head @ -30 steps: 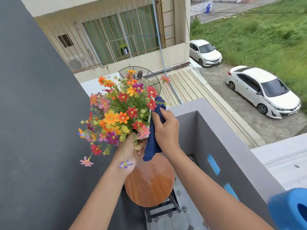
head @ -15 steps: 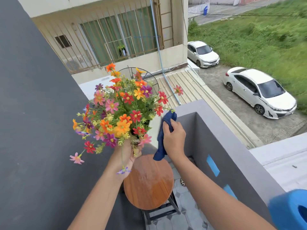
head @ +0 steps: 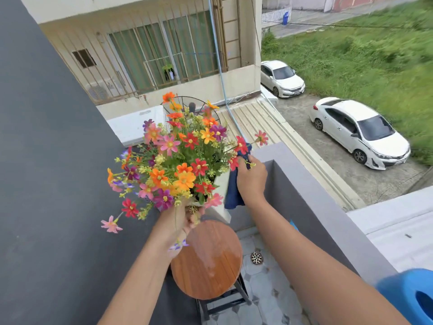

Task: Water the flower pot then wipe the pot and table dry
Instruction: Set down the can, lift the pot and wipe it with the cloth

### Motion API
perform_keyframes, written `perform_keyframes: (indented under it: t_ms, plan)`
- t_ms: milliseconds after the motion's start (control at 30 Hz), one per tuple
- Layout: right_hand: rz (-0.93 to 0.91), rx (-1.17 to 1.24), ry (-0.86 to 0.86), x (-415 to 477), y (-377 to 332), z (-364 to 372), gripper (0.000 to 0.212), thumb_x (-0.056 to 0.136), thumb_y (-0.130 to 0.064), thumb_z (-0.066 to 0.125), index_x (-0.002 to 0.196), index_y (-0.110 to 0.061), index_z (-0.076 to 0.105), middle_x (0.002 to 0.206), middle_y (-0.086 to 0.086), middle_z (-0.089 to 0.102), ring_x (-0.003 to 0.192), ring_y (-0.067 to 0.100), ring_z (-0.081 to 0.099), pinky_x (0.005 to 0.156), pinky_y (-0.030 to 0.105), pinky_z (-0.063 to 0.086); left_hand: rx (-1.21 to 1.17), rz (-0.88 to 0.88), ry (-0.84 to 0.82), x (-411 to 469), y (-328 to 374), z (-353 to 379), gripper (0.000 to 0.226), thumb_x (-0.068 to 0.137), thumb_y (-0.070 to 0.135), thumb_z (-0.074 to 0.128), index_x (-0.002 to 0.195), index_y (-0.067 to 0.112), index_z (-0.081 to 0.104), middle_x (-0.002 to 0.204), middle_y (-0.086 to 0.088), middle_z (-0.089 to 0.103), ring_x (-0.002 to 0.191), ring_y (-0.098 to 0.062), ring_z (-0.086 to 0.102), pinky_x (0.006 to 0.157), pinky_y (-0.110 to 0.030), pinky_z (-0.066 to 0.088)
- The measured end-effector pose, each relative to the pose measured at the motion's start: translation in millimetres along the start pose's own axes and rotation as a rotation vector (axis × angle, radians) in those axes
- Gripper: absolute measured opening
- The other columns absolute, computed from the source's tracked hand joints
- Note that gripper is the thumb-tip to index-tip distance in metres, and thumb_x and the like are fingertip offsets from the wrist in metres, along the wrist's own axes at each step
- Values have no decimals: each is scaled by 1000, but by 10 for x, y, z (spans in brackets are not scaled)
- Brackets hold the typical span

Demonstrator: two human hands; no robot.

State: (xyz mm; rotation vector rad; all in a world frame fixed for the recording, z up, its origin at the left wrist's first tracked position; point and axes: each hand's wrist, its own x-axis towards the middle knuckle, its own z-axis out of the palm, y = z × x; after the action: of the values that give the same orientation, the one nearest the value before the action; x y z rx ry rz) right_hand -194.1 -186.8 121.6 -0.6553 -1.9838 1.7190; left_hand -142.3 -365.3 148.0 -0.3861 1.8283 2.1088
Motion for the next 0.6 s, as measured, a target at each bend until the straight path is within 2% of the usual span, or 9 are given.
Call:
perform_keyframes:
  t_ms: [100,200,233,333,367,433,533,567,600]
  plan:
    - [130,-8,-65,-16,172,-43,45,96,-16,55,56,-20,35,55,-4,36,52,13,31,53,30,25,45,39,31,70,-7,-79,32,103,0,27,85,10,51,59,-4,63,36,-7,52,35,-16,37]
    - [192,40,-103,30,151,-51,35,93,-11,56,60,-6,43,57,2,38,57,18,31,59,32,27,210,-25,102,14,-33,-164,20,95,3,43,76,9,45,82,-23,62,55,-10,63,46,-17,43]
    - [177,67,-110,55,97,-44,31,91,-10,55,62,-3,47,58,3,39,59,18,32,59,32,28,260,-67,143,20,-43,-214,24,91,7,50,70,12,41,80,-29,55,50,-3,62,45,-15,45]
    - [27,177,-122,39,-145,0,30,86,-10,55,59,-14,45,56,-5,38,61,14,31,58,32,26,320,-71,188,-102,-1,-86,41,99,-2,38,62,15,34,62,-10,40,26,5,48,38,-11,42]
    - [-22,210,-116,4,-227,8,31,85,-12,54,57,-21,44,55,-12,37,60,13,30,58,31,26,330,-92,133,-154,19,-36,40,99,-6,33,64,13,36,58,-12,47,27,-2,50,35,-15,39]
    - [-93,240,-91,-114,-364,12,33,87,-13,52,58,-24,42,52,-15,36,55,7,28,57,27,26,284,-34,161,-20,-59,-41,38,97,-9,29,70,13,44,52,-7,58,48,-11,58,47,-19,41]
    - [-179,193,-39,-378,-429,11,39,93,-6,54,62,-28,45,63,-8,44,53,5,36,55,25,28,291,-57,198,82,-71,-108,20,84,20,54,67,21,43,46,1,57,73,-20,70,74,-31,55]
    - [-225,166,-28,-475,-404,21,40,93,-5,55,64,-30,45,66,-6,44,57,4,39,55,22,28,244,-36,174,79,-43,-104,20,83,26,53,67,20,43,39,6,54,69,-18,66,74,-35,54]
    - [-264,146,-28,-580,-353,35,41,93,-4,57,64,-31,44,67,-8,42,59,2,41,56,18,27,207,19,139,20,21,-49,25,92,23,47,68,16,43,34,8,48,58,-14,59,66,-31,50]
